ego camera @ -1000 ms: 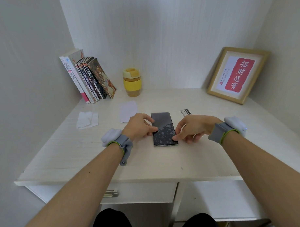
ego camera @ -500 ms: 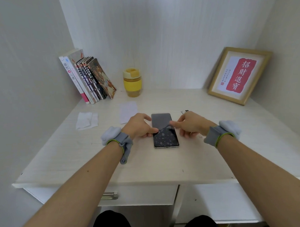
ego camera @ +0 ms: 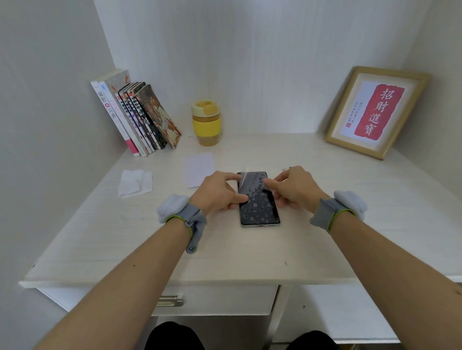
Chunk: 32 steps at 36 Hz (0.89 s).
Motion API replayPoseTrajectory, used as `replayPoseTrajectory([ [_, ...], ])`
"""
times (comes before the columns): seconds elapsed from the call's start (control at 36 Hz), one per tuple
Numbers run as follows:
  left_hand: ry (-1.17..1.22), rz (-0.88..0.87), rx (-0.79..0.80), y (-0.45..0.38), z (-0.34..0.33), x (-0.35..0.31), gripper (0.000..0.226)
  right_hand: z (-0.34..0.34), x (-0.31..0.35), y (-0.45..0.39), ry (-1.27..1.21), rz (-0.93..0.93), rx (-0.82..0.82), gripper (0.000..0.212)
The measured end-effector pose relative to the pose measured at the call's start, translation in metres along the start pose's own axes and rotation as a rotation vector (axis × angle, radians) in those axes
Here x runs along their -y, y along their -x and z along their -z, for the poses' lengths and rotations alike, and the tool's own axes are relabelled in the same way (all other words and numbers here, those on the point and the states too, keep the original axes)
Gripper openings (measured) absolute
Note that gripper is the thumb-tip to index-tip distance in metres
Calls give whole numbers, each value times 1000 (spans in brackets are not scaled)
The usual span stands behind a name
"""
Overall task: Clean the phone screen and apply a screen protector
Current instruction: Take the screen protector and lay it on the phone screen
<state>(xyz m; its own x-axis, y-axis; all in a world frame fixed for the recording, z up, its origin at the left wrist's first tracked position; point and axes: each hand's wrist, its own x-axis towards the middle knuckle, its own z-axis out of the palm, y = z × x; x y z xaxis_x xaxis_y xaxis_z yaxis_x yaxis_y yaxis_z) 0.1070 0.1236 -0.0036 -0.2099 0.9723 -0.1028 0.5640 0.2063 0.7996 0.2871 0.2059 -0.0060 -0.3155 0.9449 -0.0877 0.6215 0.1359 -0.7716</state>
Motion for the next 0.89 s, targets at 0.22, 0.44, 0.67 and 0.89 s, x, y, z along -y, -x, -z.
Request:
replayPoseTrajectory([
  [0.22,182,-4,-137,3,-4,-1,18,1,-2,0,-67,0,-6,20],
  [0.44,247,24,-185,2,-7,-2,7,4,-5,-4,-222,-15,-46,15],
  [0.67,161,-3,-252,-5,-10,2,4,0,-3,-7,-235,-28,-63,9],
  [0.89,51,-60,-304,-9,-14,4,4,-1,-5,-11,-208,-67,-72,11],
])
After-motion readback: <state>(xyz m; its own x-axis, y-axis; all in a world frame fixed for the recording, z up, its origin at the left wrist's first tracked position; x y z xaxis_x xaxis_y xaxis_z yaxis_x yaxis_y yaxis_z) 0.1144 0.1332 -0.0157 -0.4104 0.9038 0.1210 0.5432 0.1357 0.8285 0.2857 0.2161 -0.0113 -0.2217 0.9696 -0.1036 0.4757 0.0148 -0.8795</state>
